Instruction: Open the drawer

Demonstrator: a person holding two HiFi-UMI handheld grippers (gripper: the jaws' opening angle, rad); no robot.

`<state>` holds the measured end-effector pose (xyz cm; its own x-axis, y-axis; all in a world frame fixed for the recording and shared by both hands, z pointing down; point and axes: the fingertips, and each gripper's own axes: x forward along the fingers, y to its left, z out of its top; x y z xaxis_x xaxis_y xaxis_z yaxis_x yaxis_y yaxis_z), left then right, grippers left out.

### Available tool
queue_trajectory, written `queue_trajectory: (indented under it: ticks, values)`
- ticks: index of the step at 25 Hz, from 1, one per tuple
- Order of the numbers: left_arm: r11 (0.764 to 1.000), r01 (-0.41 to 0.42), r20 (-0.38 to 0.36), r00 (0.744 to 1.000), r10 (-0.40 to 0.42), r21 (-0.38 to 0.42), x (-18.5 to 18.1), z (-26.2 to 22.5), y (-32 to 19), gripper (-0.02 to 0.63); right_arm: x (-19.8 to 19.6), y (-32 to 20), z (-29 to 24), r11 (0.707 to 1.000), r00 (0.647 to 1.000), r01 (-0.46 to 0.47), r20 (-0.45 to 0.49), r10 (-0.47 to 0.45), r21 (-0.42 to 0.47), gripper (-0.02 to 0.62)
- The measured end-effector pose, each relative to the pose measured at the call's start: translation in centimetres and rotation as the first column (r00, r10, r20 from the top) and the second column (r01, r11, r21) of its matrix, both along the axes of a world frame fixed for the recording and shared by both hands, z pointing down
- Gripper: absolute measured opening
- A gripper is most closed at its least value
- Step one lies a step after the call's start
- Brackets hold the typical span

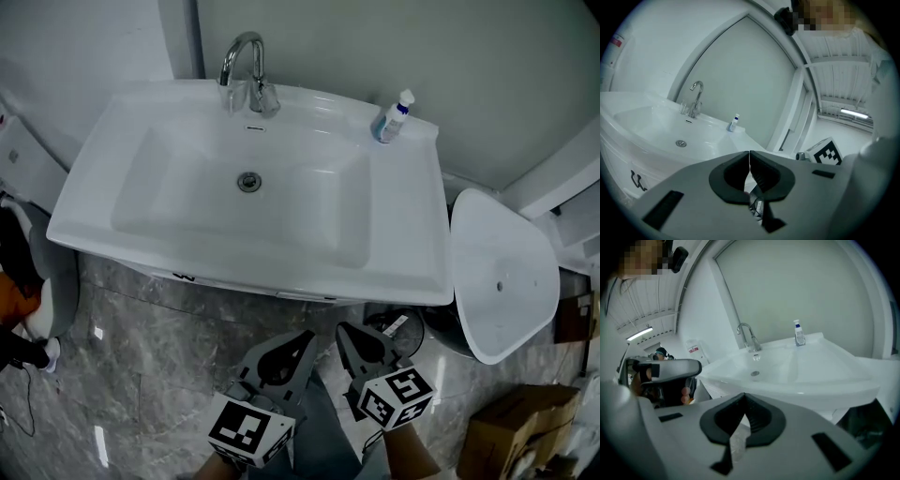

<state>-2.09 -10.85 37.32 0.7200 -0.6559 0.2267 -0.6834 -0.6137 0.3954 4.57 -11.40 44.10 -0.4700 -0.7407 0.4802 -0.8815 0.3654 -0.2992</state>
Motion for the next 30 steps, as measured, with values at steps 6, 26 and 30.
queue_trajectory:
  ticks: [6, 26, 30]
  values:
    - [0.999, -0.006, 0.015, 1.0, 0.007, -0.046, 0.9, 4.0, 0.2, 0.018, 1.0, -0.2, 5.4, 1.0, 0.998, 0.011, -0.06, -0.013, -0.02, 0.006]
    - [0.999, 0.0, 0.128, 0.992, 0.005, -0.044, 1.6, 16.1, -0.1, 0.018, 4.2, -3.9, 18.7, 0.999, 0.977, -0.027, -0.211, 0.03, 0.021, 0.009]
    - [0.998, 0.004, 0.128, 0.992, 0.003, -0.062, 1.9, 17.3, -0.2, 0.018, 4.7, -3.8, 21.4, 0.999, 0.973, -0.019, -0.231, 0.007, -0.051, 0.049]
